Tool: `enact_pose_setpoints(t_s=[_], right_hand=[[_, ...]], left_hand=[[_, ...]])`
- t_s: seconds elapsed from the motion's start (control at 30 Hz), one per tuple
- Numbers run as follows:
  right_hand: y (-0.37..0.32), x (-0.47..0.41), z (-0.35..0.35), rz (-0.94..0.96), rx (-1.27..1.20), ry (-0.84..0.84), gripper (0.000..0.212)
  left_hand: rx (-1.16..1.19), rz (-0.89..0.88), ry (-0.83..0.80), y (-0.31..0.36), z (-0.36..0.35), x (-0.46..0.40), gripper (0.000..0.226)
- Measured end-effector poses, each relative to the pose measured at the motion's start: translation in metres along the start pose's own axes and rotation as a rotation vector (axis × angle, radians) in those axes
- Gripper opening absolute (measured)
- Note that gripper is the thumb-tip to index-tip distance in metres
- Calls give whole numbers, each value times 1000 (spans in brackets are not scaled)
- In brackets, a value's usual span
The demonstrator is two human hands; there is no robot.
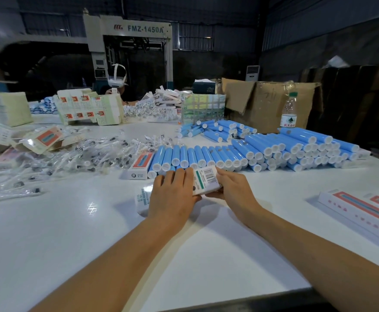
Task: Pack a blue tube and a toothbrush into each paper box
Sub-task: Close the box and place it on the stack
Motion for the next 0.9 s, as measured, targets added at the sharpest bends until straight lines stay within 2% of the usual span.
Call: enact_pose_setpoints(t_s=[0.1,0.23,0.4,0.53,0.63,0.77,0.9], right_hand=[[3,0,0,43,86,-8,36],[-1,4,0,113,284,9,32],[-5,8,4,224,446,244,18],[-1,10,-1,367,632,295,13],[-3,12,-1,391,614,304,12],[-8,10,-1,262,434,213,9],[-6,8,0,337,583,213,14]], left_hand=[[7,2,13,-2,1,1,69],[-5,16,9,-3,3,1,69],[-34,21,-17,-2,5,2,70],[-59,2,-39,2,5,2,72],[-67,-2,-38,2,6,2,73],[-58,-19,-16,1,9,4,72],[-43,-59,-28,7,8,5,71]])
Point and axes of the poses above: each hand's wrist, its own x-axis away from the middle knuckle, its own z-axis out of the back of the hand, y = z × x, the point moved 1 cm from there along -x, towards the middle knuckle, and after that the axes turned 7 degrees about -z, right-handed, at the moved point
